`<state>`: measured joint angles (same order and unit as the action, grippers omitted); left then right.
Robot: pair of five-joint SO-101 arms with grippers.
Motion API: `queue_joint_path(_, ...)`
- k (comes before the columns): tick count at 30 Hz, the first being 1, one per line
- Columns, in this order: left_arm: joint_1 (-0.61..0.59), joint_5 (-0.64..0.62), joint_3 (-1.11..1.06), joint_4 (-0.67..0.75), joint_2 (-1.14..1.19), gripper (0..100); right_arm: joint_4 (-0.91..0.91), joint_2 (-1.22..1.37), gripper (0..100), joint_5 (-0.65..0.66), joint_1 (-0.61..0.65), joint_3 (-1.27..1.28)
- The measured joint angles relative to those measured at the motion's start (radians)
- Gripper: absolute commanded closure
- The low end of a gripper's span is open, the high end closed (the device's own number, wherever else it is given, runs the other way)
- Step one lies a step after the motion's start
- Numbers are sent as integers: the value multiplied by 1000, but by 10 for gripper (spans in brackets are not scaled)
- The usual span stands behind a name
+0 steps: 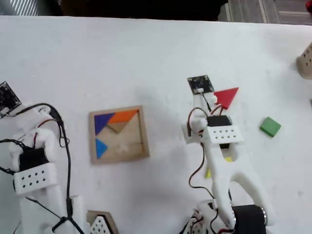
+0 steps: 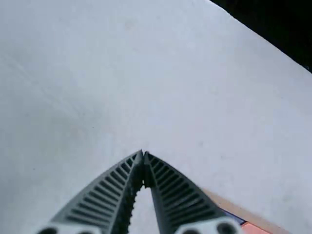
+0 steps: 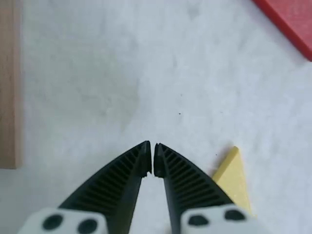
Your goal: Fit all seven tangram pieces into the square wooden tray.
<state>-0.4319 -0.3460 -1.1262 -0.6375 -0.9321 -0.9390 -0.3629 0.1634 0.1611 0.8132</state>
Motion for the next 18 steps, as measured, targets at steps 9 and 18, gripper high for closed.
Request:
queue_joint_path(9,72,74,-77,83,0,828,-247,0,844,255,-230,-178)
queue_joint_path(18,94,83,-86,83,0,792,-261,0,758,611,-437,-258)
